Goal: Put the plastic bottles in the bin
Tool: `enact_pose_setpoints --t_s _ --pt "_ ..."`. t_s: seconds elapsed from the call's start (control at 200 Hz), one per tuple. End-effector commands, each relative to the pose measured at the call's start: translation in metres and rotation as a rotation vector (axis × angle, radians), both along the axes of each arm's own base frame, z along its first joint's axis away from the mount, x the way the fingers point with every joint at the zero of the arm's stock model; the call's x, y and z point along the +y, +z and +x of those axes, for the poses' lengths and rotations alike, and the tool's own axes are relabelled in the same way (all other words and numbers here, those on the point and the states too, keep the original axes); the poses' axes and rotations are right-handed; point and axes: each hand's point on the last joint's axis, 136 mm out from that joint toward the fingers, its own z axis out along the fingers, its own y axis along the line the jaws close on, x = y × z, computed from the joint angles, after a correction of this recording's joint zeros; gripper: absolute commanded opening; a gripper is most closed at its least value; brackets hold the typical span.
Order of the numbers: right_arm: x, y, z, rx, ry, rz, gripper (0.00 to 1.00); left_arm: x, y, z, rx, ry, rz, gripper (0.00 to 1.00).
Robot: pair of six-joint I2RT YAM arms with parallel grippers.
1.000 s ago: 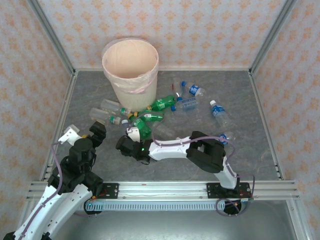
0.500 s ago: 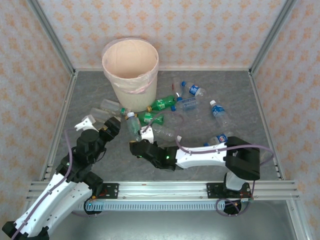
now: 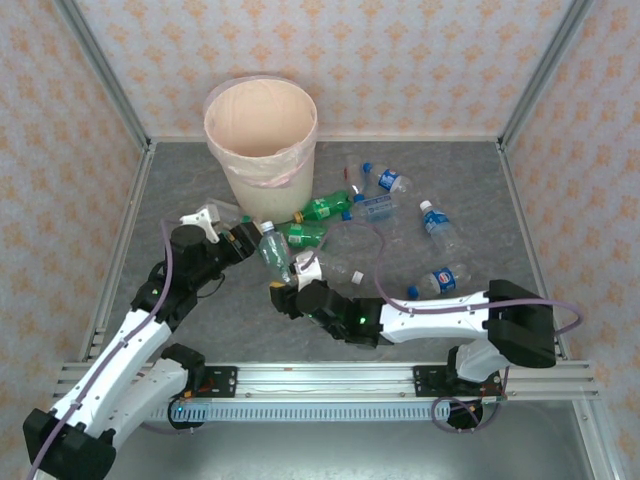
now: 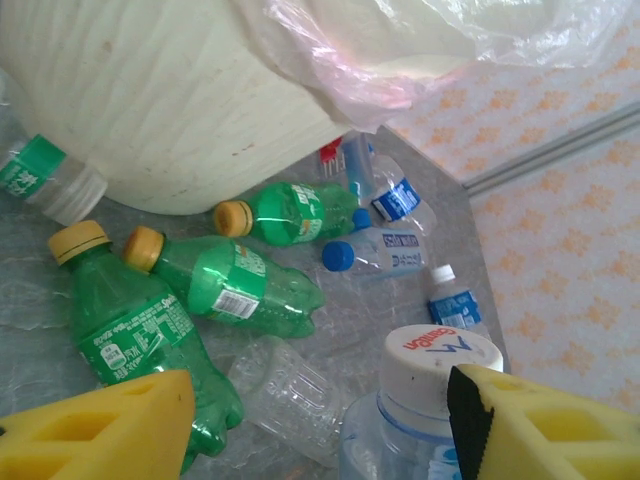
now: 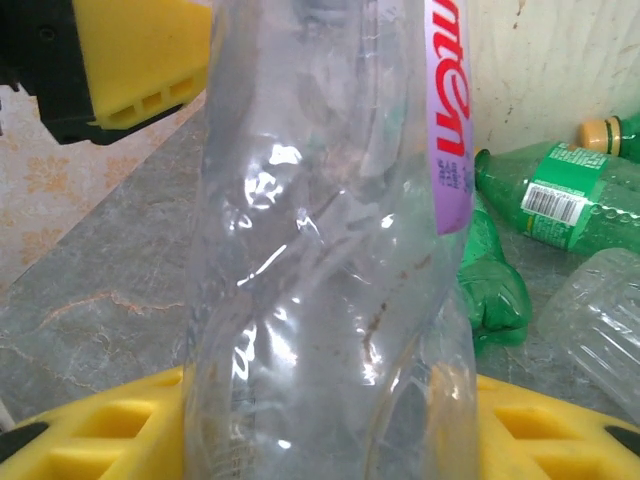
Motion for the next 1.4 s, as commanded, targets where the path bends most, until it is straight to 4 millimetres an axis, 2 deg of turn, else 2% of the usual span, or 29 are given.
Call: enact_pose_setpoints --t_s 0.0,0.235,0.445,0.596,0.706,0.796,0.881,0.921,1.081,1.251,1.396 --pt "-0.002 0.015 -0.004 -0.046 0.029 0.022 0.54 -0.022 0.032 -0.001 -0.089 -0.139 -0.044 0.68" --pt "0.001 0.012 -0.008 -0.036 0.054 0.028 0.54 -0.034 0.032 -0.001 -0.084 -0.205 -0.063 0.67" --pt "0.003 0.015 -0.009 -0.04 0.061 0.033 0.54 -0.033 0.032 0.001 -0.081 -0.203 -0.052 0.62" --pt "0.003 0.015 -0.01 -0.039 0.066 0.037 0.54 -0.031 0.033 0.003 -0.085 -0.202 -0.048 0.52" --pt "0.003 0.015 -0.011 -0.035 0.068 0.041 0.54 -0.035 0.032 0.003 -0.084 -0.223 -0.056 0.51" --pt "0.002 0.014 -0.011 -0.034 0.065 0.04 0.54 -0.034 0.032 0.004 -0.085 -0.221 -0.052 0.39" --pt "0.001 0.014 -0.01 -0.035 0.058 0.041 0.55 -0.034 0.035 0.004 -0.087 -0.217 -0.049 0.35" --pt "-0.001 0.015 -0.01 -0.035 0.05 0.044 0.57 -0.032 0.039 0.005 -0.095 -0.21 -0.046 0.31" --pt "-0.014 0.016 -0.003 -0.042 -0.017 0.062 0.77 -0.025 0.061 0.005 -0.131 -0.167 -0.046 0.3" --pt "-0.038 0.027 0.001 -0.056 -0.09 0.11 1.0 -0.014 0.1 0.008 -0.196 -0.098 -0.046 0.3" --pt "-0.06 0.042 0.003 -0.082 -0.137 0.146 1.0 -0.001 0.139 0.014 -0.27 -0.018 -0.039 0.3"
